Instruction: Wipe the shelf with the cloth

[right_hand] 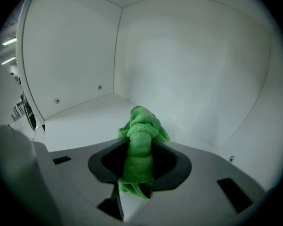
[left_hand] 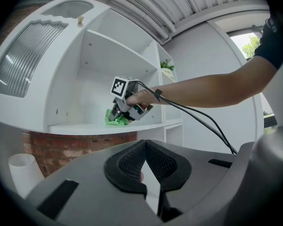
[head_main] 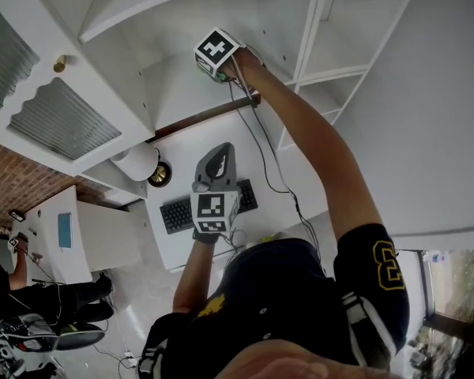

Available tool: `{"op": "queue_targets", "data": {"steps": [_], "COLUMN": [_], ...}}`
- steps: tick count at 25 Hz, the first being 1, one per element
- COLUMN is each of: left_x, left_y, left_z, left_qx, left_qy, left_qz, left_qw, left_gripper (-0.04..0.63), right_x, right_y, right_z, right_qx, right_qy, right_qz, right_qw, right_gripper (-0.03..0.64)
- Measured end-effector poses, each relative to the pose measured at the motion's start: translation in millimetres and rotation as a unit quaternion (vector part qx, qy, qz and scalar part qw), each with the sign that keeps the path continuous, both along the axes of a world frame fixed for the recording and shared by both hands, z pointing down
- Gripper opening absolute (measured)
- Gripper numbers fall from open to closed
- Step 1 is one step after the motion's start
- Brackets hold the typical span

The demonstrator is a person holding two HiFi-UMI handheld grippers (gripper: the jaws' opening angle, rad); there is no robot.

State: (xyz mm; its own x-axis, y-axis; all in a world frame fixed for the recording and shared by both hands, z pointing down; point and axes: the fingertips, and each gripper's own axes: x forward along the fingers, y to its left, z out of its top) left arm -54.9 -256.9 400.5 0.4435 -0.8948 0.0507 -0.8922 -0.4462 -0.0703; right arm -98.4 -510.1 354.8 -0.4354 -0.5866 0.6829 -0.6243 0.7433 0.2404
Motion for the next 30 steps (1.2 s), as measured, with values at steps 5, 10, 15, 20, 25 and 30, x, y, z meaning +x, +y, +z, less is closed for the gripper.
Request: {"op": "queue_targets", "data": {"steps": [5,10,15,20,25,30], "left_x": [0,3,7,14,16,8], "left_y": [0,1,1,1,3,2], "left_z": [2,8,7,7,9,11], "left_qx": [-0.003,-0.012,-0.009,-0.005,-0.006,-0.015], "left_qy": [0.001,0.001,0.004,-0.004,-0.007,0.008], "left_qz": [0.002,0.004,0.009,0.016,0.022,0.014], "left_qw": [1.0,0.9999,0.9999,0.9999,0.9997,0.9997], "left_gripper": [0.018,0.018,0.018,0.018,0.018,0.018], "right_x": [14,31,48,57,70,86], "right_y": [-5,-9,-13,-19,-23,-25], "right_z": [1,0,0,-4,-5,-5], "right_qx": [0.0,0.006,0.013,0.049,0.066,0.1], "right_qy": [0.005,0.014,0.027,0.06,0.097,0.148], "right_qz": [0.014,0.029,0.046,0.048,0.071,0.097], "right_qw": [1.0,0.999,0.999,0.996,0.991,0.979], "right_gripper": [0.126,0.126,0.126,0.124,0.124,0.124]}}
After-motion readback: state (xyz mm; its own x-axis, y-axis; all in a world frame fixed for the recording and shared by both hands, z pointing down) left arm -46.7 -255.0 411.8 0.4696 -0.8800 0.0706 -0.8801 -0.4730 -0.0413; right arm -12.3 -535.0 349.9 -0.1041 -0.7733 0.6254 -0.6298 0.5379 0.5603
